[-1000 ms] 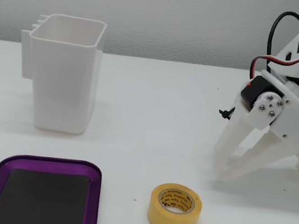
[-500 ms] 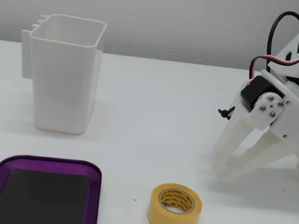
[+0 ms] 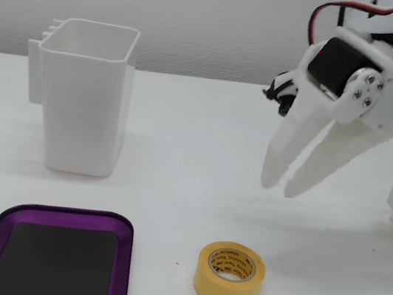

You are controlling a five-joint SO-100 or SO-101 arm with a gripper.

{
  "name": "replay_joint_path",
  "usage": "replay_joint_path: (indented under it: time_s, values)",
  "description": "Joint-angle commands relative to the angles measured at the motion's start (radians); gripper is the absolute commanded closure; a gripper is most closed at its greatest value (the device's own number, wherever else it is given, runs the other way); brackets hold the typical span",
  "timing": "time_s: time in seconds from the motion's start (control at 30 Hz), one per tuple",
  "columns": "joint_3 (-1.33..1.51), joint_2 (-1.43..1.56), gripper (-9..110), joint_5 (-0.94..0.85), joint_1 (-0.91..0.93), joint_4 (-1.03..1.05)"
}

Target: Pick up the yellow tape and place it in the box.

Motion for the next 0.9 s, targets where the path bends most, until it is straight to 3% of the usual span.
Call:
replay_joint_path:
  time_s: [0.0, 0.2, 0.47, 0.87]
  values:
    - [-0.164, -0.305, 89, 0.003, -0.054, -0.005]
    - [-0.296, -0.508, 89, 0.006, -0.08, -0.006]
    - [-0.316, -0.525, 89, 0.006, -0.078, -0.008]
    - [-0.233, -0.529, 89, 0.005, -0.074, -0.169]
